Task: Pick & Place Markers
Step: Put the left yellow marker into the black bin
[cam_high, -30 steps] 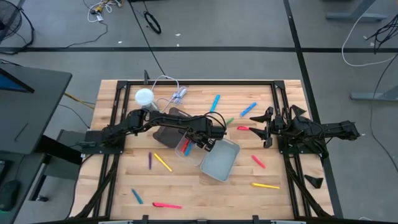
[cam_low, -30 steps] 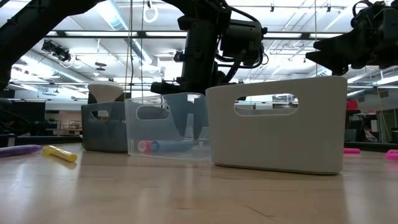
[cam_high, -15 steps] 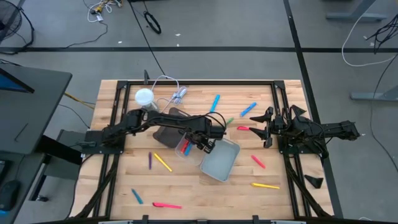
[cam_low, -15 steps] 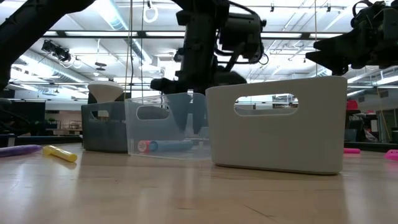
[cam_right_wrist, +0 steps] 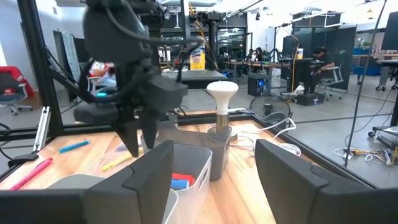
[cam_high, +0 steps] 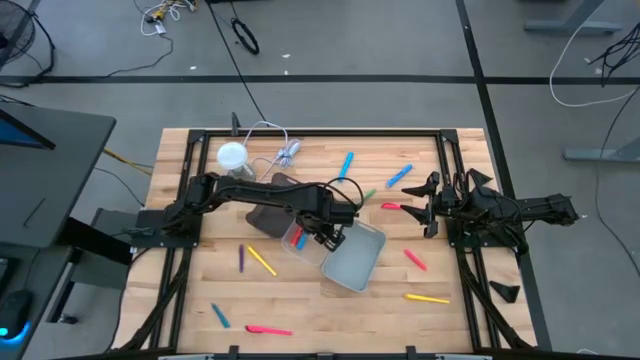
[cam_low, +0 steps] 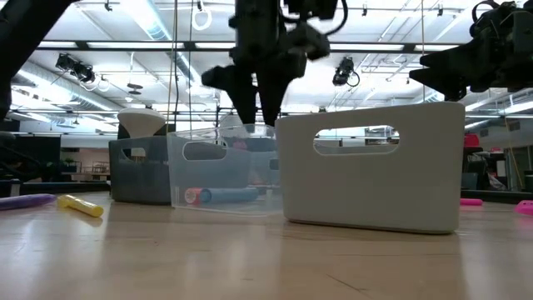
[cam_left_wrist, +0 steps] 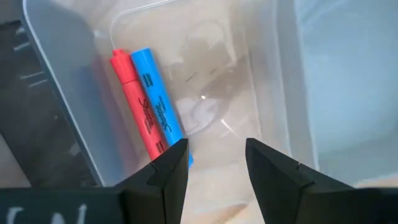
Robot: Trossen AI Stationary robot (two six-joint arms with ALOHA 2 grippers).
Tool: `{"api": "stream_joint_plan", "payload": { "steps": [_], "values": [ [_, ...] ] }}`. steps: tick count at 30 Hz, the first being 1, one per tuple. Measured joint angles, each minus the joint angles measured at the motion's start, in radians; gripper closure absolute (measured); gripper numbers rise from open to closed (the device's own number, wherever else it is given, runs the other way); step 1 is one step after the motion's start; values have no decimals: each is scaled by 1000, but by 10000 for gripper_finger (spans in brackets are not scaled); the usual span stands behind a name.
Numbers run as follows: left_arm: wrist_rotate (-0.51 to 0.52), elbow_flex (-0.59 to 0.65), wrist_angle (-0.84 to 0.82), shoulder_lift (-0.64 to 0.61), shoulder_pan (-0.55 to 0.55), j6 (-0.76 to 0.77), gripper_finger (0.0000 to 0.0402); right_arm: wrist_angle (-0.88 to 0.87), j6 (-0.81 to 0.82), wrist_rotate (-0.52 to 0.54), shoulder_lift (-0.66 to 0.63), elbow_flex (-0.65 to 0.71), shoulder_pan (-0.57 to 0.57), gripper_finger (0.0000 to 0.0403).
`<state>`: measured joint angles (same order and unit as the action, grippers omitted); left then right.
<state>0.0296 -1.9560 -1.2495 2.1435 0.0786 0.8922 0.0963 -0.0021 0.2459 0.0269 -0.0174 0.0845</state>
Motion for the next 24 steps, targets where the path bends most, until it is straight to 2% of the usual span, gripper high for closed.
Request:
{"api": "stream_joint_plan", "payload": {
  "steps": [14,24],
  "values": [
    [-1,0,-20,-132,98,-15,236,0,0,0,0,0,0,174],
    [1,0,-102,-176,170,-28,236,0,0,0,0,0,0,174]
  ]
}}
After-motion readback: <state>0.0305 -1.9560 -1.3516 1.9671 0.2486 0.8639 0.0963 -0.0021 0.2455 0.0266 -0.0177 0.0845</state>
